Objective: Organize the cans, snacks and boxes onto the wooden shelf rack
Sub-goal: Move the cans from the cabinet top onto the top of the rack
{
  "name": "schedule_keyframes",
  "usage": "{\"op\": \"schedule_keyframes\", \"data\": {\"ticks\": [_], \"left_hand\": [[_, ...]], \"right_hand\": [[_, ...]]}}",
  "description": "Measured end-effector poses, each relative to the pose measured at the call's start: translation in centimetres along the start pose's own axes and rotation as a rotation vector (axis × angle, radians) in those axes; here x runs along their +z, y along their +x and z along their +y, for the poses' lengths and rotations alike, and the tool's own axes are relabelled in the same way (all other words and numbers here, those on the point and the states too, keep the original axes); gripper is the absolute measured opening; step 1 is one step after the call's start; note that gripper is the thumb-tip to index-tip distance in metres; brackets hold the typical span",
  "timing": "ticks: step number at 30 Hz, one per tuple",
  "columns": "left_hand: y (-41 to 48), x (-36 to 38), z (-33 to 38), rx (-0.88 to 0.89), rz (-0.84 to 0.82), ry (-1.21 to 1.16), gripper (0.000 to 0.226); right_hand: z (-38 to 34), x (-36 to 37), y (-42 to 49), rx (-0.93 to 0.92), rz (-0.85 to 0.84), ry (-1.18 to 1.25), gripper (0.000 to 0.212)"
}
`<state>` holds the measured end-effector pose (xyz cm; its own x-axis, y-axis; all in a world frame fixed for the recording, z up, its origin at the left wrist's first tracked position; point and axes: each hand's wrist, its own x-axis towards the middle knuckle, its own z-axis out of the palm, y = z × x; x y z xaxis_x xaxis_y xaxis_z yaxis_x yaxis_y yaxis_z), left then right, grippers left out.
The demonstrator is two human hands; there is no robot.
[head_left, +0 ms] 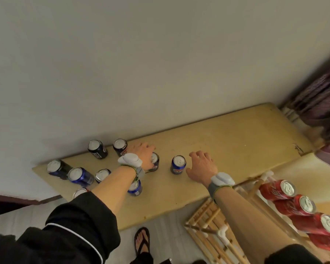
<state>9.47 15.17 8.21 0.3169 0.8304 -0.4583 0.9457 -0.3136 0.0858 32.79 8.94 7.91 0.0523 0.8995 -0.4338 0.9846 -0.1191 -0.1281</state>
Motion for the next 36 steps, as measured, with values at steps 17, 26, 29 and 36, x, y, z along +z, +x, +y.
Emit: {"op": "schedule_keyframes", "data": {"ticks": [17,26,29,36], "left_hand": [[8.7,7.4,7.2,0.274,-0.078,-0.025,0.076],[7.0,7.4,6.8,0.21,0.104,0.251,0.064],[5.9,6.0,7.8,0.217,0.1,0.241,0.061],[4.5,2.6,14.4,0.335,0.141,0.101,0.068]], "right_hand": [[4.2,9.0,3.9,0.276,0.002,0.3,0.063],[6.1,6.7,1.4,0.201,0.021,0.408,0.066],[7.4,4.7,-1.3,0.212,0.078,0.448,0.078],[11.0,1.7,-8.0,0.223,0.21,0.414,0.073]]}}
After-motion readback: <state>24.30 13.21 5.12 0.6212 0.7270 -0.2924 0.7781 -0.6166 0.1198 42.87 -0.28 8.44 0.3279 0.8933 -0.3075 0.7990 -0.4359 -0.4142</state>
